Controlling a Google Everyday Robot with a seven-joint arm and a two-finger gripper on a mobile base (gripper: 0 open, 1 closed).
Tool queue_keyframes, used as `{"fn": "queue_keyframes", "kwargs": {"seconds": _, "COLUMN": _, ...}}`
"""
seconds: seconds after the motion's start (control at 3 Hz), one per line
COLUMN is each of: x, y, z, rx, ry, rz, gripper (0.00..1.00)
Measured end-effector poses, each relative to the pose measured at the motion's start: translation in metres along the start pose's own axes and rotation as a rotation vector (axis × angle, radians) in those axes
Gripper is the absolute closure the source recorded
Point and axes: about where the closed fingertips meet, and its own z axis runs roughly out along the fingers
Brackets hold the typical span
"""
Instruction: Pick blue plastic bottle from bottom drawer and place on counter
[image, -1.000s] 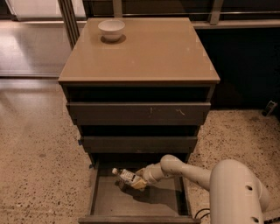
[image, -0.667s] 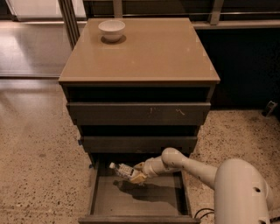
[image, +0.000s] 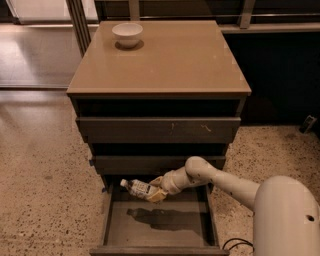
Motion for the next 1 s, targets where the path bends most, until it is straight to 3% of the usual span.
{"fn": "queue_keyframes", "kwargs": {"seconds": 0.33, "x": -0.023, "y": 0.012, "z": -0.02, "rx": 0.0, "ry": 0.02, "rz": 0.0, "gripper": 1.0}}
{"fn": "queue_keyframes", "kwargs": {"seconds": 0.67, "x": -0.047, "y": 0.046, "z": -0.04, "rx": 0.018, "ry": 0.078, "rz": 0.009, "gripper": 1.0}}
{"fn": "queue_keyframes", "kwargs": {"seconds": 1.0, "x": -0.047, "y": 0.046, "z": -0.04, "rx": 0.018, "ry": 0.078, "rz": 0.009, "gripper": 1.0}}
